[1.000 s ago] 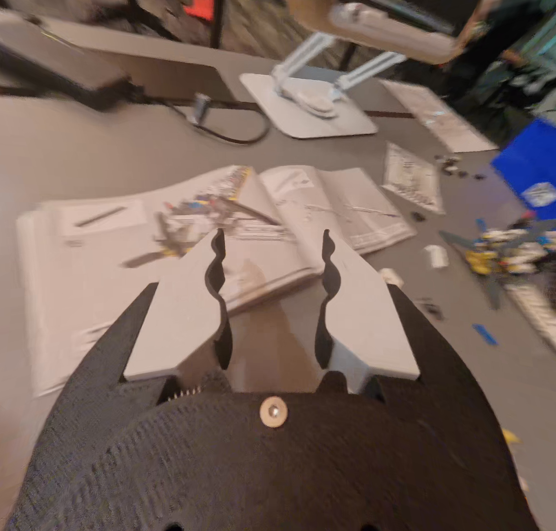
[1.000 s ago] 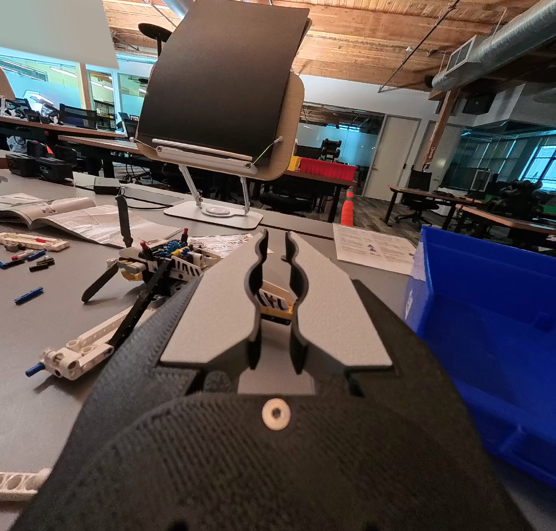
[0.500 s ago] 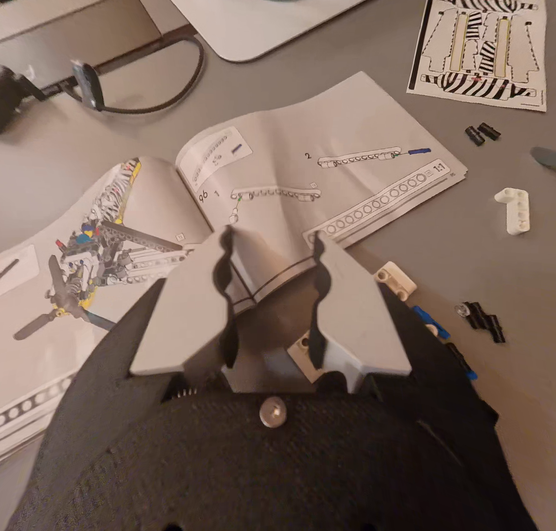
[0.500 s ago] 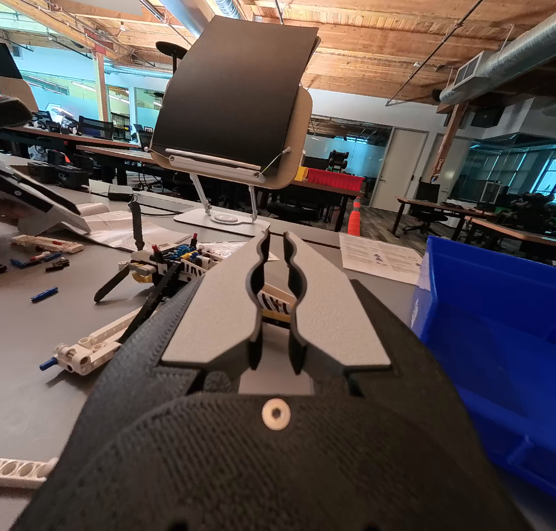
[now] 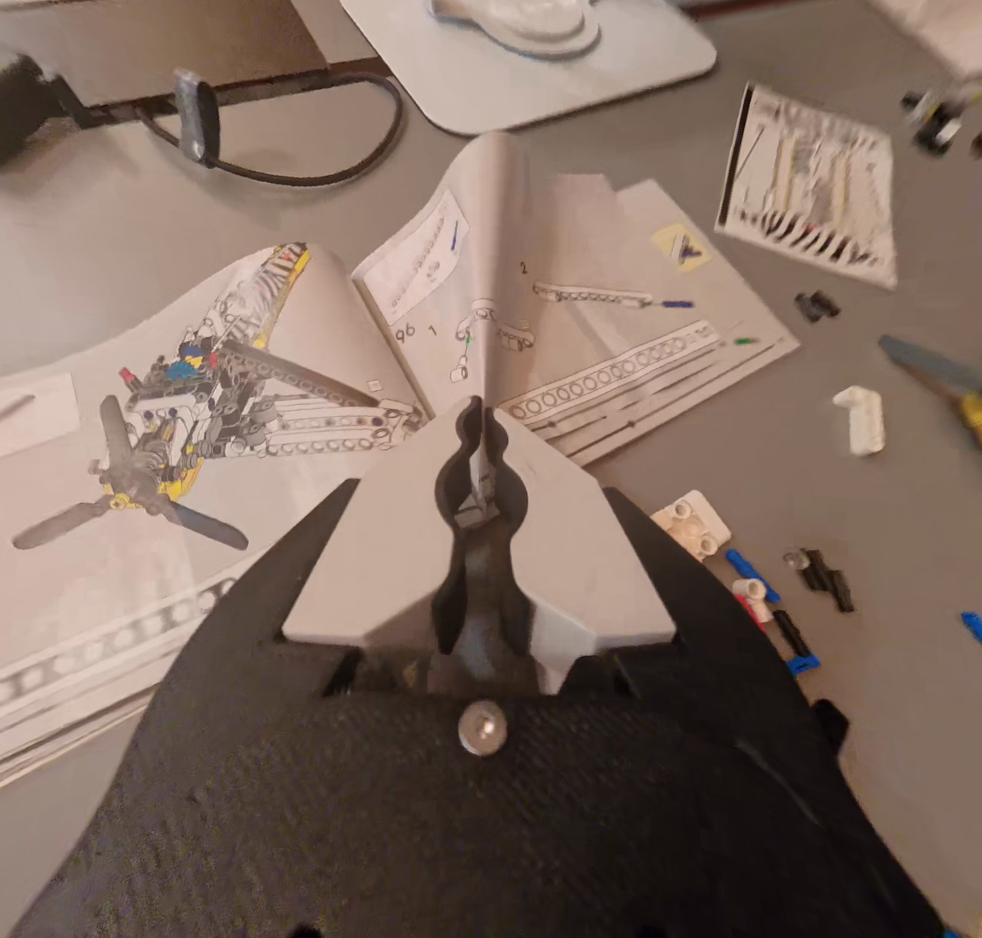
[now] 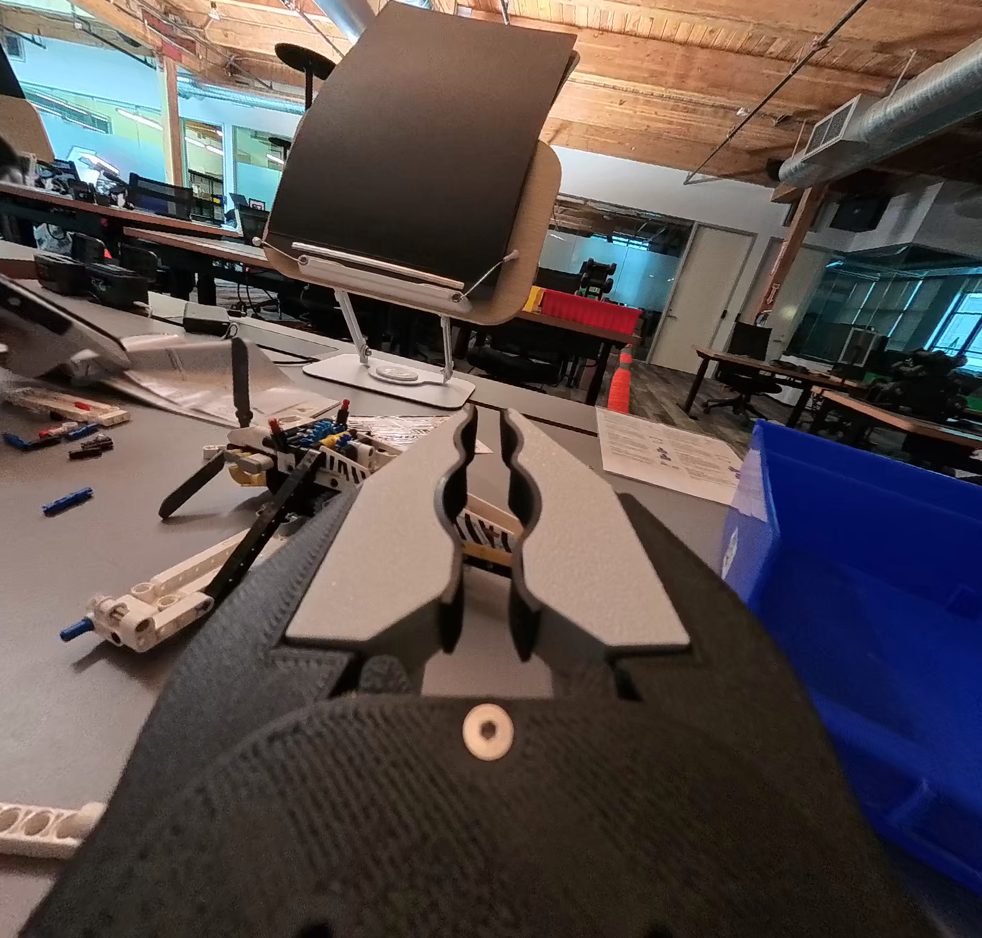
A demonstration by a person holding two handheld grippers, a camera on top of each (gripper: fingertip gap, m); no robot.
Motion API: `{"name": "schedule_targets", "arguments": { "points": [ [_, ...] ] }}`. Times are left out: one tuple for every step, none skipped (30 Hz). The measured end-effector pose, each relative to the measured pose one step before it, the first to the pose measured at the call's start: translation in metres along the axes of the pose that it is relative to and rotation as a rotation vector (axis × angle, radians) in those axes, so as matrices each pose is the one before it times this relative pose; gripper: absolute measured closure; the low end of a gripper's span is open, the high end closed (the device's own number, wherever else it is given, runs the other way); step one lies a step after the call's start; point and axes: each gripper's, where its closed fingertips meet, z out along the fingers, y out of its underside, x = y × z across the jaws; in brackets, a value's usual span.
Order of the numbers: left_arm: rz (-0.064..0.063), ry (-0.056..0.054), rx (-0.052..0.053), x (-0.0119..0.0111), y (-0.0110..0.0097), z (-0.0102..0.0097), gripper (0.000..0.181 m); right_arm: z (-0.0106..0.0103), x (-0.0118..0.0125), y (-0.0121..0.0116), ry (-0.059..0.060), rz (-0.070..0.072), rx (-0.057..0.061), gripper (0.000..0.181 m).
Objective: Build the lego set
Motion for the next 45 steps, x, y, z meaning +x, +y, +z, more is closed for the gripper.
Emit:
{"name": "schedule_targets", "arguments": {
  "points": [
    [-0.0751, 0.0439, 0.0244, -0.00203, -0.00257, -0.00224, 0.181, 0.00020, -0.00050, 0.00015, 0.0003, -0.0053, -0.0007, 0.174],
    [-0.0973, 0.0603, 0.0254, -0.00216, -0.00276, -0.00284, 0.181, 0.00009, -0.00055, 0.00002, 0.0001, -0.0052, -0.0007, 0.174],
    [-0.1191, 0.0631, 0.0166, -0.00380, -0.00204, -0.00344, 0.181, 0.00011, -0.00054, 0.00012, 0.0000, -0.0048, -0.0006, 0.175],
    [-0.1279, 0.0658, 0.0133, -0.00427, -0.00244, -0.00410, 0.181, 0.00007, -0.00052, -0.00005, -0.0001, -0.0044, -0.0002, 0.175],
    [-0.1251, 0.0690, 0.0186, -0.00370, -0.00377, -0.00469, 0.181, 0.00003, -0.00038, 0.00000, 0.0002, -0.0042, 0.0003, 0.175],
    [-0.1231, 0.0666, 0.0193, -0.00340, -0.00419, -0.00461, 0.181, -0.00006, -0.00038, -0.00016, 0.0006, -0.0038, 0.0005, 0.175],
    [-0.1146, 0.0766, 0.0117, -0.00054, -0.00412, -0.00424, 0.181, -0.00002, -0.00029, 0.00002, 0.0004, -0.0031, 0.0003, 0.175],
    [-0.0834, 0.0914, 0.0020, 0.00591, -0.00449, -0.00427, 0.181, 0.00011, -0.00027, 0.00009, -0.0002, -0.0024, -0.0005, 0.175],
    [-0.0461, 0.0431, 0.0015, 0.00273, -0.00346, -0.00374, 0.181, 0.00018, -0.00040, 0.00008, -0.0008, -0.0020, -0.0010, 0.175],
    [-0.0040, 0.0054, 0.0052, 0.00010, -0.00247, -0.00310, 0.181, 0.00013, -0.00028, 0.00010, -0.0007, -0.0017, -0.0010, 0.175],
    [0.0243, -0.0217, 0.0029, -0.00177, -0.00126, -0.00196, 0.181, 0.00004, -0.00023, 0.00014, -0.0004, -0.0016, -0.0007, 0.175],
    [0.0384, -0.0308, -0.0020, -0.00223, 0.00010, -0.00086, 0.181, -0.00002, -0.00015, -0.00003, 0.0003, -0.0019, 0.0003, 0.175],
    [0.0428, -0.0347, -0.0015, -0.00259, 0.00038, -0.00026, 0.181, -0.00010, -0.00013, -0.00015, 0.0007, -0.0020, 0.0009, 0.175],
    [0.0419, -0.0339, 0.0044, -0.00261, -0.00057, -0.00008, 0.178, 0.00001, -0.00018, -0.00008, 0.0002, -0.0018, 0.0006, 0.175],
    [0.0407, -0.0277, 0.0076, -0.00171, -0.00132, -0.00040, 0.179, -0.00012, -0.00025, -0.00012, 0.0000, -0.0017, 0.0007, 0.175],
    [0.0383, -0.0339, 0.0098, -0.00257, -0.00204, -0.00081, 0.177, -0.00006, -0.00009, -0.00020, 0.0003, -0.0019, 0.0007, 0.175],
    [0.0413, -0.0400, 0.0126, -0.00353, -0.00250, -0.00138, 0.175, -0.00011, -0.00021, -0.00014, 0.0001, -0.0020, 0.0008, 0.175],
    [0.0462, -0.0379, 0.0181, -0.00295, -0.00342, -0.00187, 0.171, -0.00012, -0.00023, -0.00008, 0.0001, -0.0022, 0.0010, 0.175],
    [0.0490, -0.0341, 0.0230, -0.00189, -0.00422, -0.00235, 0.170, -0.00013, -0.00025, -0.00021, 0.0003, -0.0025, 0.0010, 0.175],
    [0.0530, -0.0302, 0.0286, -0.00028, -0.00505, -0.00255, 0.167, -0.00017, -0.00033, -0.00025, 0.0002, -0.0028, 0.0011, 0.176],
    [0.0629, -0.0308, 0.0261, 0.00072, -0.00442, -0.00224, 0.165, -0.00006, -0.00030, -0.00011, 0.0001, -0.0031, 0.0010, 0.176],
    [0.0727, -0.0418, 0.0146, 0.00023, -0.00280, -0.00150, 0.162, -0.00011, -0.00035, -0.00018, 0.0001, -0.0033, 0.0006, 0.176],
    [0.0853, -0.0476, 0.0114, 0.00050, -0.00236, -0.00104, 0.160, -0.00001, -0.00033, -0.00008, -0.0001, -0.0032, 0.0002, 0.176],
    [0.0962, -0.0366, 0.0194, 0.00327, -0.00318, -0.00115, 0.159, -0.00008, -0.00045, 0.00000, -0.0003, -0.0034, 0.0000, 0.176],
    [0.1035, -0.0058, 0.0270, 0.00886, -0.00385, -0.00105, 0.156, -0.00007, -0.00043, -0.00008, -0.0005, -0.0037, -0.0001, 0.176],
    [0.1010, 0.0170, 0.0247, 0.01285, -0.00317, -0.00079, 0.151, 0.00002, -0.00047, -0.00001, -0.0004, -0.0041, 0.0001, 0.176],
    [0.0910, 0.0287, 0.0169, 0.01472, -0.00191, 0.00000, 0.145, -0.00010, -0.00044, -0.00008, 0.0000, -0.0044, 0.0003, 0.176],
    [0.0752, 0.0345, 0.0032, 0.01515, 0.00014, 0.00087, 0.140, -0.00005, -0.00053, -0.00009, 0.0001, -0.0046, 0.0002, 0.176],
    [0.0601, 0.0388, -0.0145, 0.01467, 0.00249, 0.00210, 0.137, 0.00007, -0.00049, -0.00003, -0.0001, -0.0049, 0.0000, 0.176],
    [0.0471, 0.0369, -0.0293, 0.01323, 0.00452, 0.00320, 0.132, -0.00011, -0.00060, -0.00009, -0.0001, -0.0053, -0.0002, 0.176],
    [0.0379, 0.0206, -0.0392, 0.00952, 0.00612, 0.00399, 0.133, 0.00009, -0.00058, -0.00002, -0.0002, -0.0058, -0.0004, 0.176],
    [0.0295, -0.0058, -0.0429, 0.00423, 0.00696, 0.00417, 0.133, 0.00001, -0.00072, 0.00008, -0.0006, -0.0062, -0.0008, 0.177],
    [0.0215, -0.0313, -0.0425, -0.00078, 0.00698, 0.00391, 0.134, 0.00016, -0.00084, 0.00010, -0.0012, -0.0064, -0.0015, 0.177],
    [0.0180, -0.0400, -0.0436, -0.00345, 0.00718, 0.00348, 0.135, 0.00021, -0.00092, 0.00018, -0.0017, -0.0068, -0.0021, 0.177],
    [0.0148, -0.0216, -0.0404, -0.00194, 0.00571, 0.00249, 0.136, 0.00023, -0.00102, 0.00026, -0.0016, -0.0073, -0.0024, 0.177],
    [0.0083, 0.0085, -0.0209, 0.00168, 0.00307, 0.00138, 0.136, 0.00032, -0.00100, 0.00025, -0.0013, -0.0076, -0.0023, 0.177],
    [-0.0015, 0.0132, -0.0102, 0.00169, 0.00157, 0.00051, 0.137, 0.00027, -0.00089, 0.00028, -0.0012, -0.0072, -0.0024, 0.177],
    [-0.0069, 0.0058, -0.0076, 0.00028, 0.00128, 0.00013, 0.138, 0.00022, -0.00083, 0.00024, -0.0014, -0.0063, -0.0025, 0.177],
    [-0.0046, 0.0066, -0.0021, 0.00042, 0.00033, -0.00007, 0.138, 0.00029, -0.00079, 0.00032, -0.0018, -0.0052, -0.0026, 0.177],
    [-0.0005, 0.0094, 0.0062, 0.00112, -0.00083, -0.00049, 0.138, 0.00027, -0.00068, 0.00023, -0.0018, -0.0043, -0.0023, 0.177],
    [-0.0040, 0.0125, 0.0142, 0.00196, -0.00236, -0.00069, 0.138, 0.00018, -0.00042, 0.00021, -0.0006, -0.0039, -0.0014, 0.177],
    [-0.0139, 0.0224, 0.0235, 0.00388, -0.00461, -0.00053, 0.137, 0.00012, -0.00007, 0.00003, 0.0008, -0.0033, -0.0004, 0.177],
    [-0.0209, 0.0303, 0.0236, 0.00569, -0.00663, 0.00026, 0.136, 0.00022, -0.00005, 0.00017, 0.0013, -0.0025, -0.0005, 0.177],
    [-0.0203, 0.0302, 0.0157, 0.00671, -0.00823, 0.00161, 0.135, 0.00032, 0.00034, 0.00014, 0.0024, -0.0029, -0.0004, 0.177],
    [-0.0082, 0.0284, 0.0092, 0.00769, -0.00906, 0.00317, 0.134, 0.00040, 0.00049, 0.00023, 0.0036, -0.0038, -0.0003, 0.177]
  ]
}}
